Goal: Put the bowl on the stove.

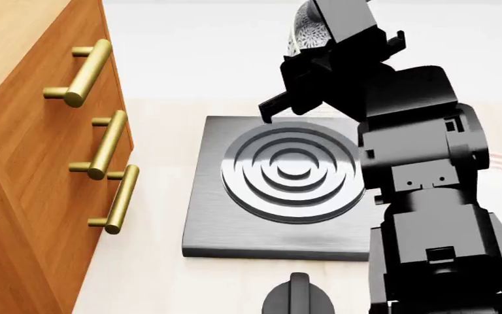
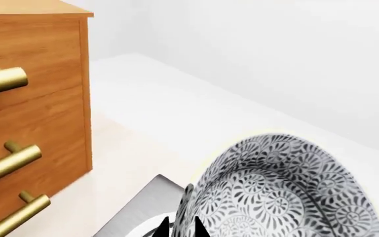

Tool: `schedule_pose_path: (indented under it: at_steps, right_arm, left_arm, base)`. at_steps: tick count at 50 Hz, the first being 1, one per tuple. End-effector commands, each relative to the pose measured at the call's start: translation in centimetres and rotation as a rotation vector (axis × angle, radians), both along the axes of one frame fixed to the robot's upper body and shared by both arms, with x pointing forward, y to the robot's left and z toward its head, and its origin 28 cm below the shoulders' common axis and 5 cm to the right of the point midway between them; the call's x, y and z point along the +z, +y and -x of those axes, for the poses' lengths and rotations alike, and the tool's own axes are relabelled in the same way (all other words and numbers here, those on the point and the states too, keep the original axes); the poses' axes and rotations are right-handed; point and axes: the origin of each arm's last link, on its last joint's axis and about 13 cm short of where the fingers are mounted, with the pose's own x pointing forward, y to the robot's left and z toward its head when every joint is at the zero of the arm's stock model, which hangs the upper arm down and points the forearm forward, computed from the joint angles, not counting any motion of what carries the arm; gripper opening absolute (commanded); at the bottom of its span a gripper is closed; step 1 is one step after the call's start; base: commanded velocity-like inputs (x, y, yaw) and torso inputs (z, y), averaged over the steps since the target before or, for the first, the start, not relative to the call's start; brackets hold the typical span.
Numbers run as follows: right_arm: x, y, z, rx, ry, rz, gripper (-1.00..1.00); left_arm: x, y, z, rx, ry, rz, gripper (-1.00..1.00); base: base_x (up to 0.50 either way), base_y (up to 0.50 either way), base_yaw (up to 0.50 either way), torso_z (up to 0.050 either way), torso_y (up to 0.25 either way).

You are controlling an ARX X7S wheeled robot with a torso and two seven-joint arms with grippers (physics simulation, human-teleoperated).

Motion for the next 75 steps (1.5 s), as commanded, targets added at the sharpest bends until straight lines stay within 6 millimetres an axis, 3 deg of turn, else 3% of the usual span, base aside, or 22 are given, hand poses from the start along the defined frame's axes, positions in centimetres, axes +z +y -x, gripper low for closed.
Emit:
schedule_pose_path:
  at_steps: [1,17,29,51,75]
  right_arm:
    - [1.3,0.8,-0.2,0.053,-0.055,-0.017,-1.00]
    - [1.3,0.8,-0.2,0.053,-0.055,-0.017,-1.00]
    - [-1.6,2.0,0.0,0.071,0.034,-0.027,-1.00]
    - [-4.8,1.9,0.5,0.014,0.127,-0.020,-1.00]
    - [-6.1,2.1,0.8,0.015,0.171,-0.028,-1.00]
  left_arm:
    - [0.1,0.2,0.2,-0.018,-0.017,-0.003,1.00]
    - [0.1,0.2,0.2,-0.018,-0.017,-0.003,1.00]
    - [0.2,0.3,0.3,-0.011,-0.018,-0.003,1.00]
    - [0.1,0.4,0.2,-0.007,-0.021,0.007,1.00]
    - [0.0,0.6,0.3,0.091,-0.026,-0.003,1.00]
  base:
    - [0.00,0.00,0.00,0.000,0.000]
    - [0.00,0.00,0.00,0.000,0.000]
    - [0.00,0.00,0.00,0.000,0.001]
    - [0.00,0.00,0.00,0.000,0.000]
    - [0.00,0.00,0.00,0.001,-0.030]
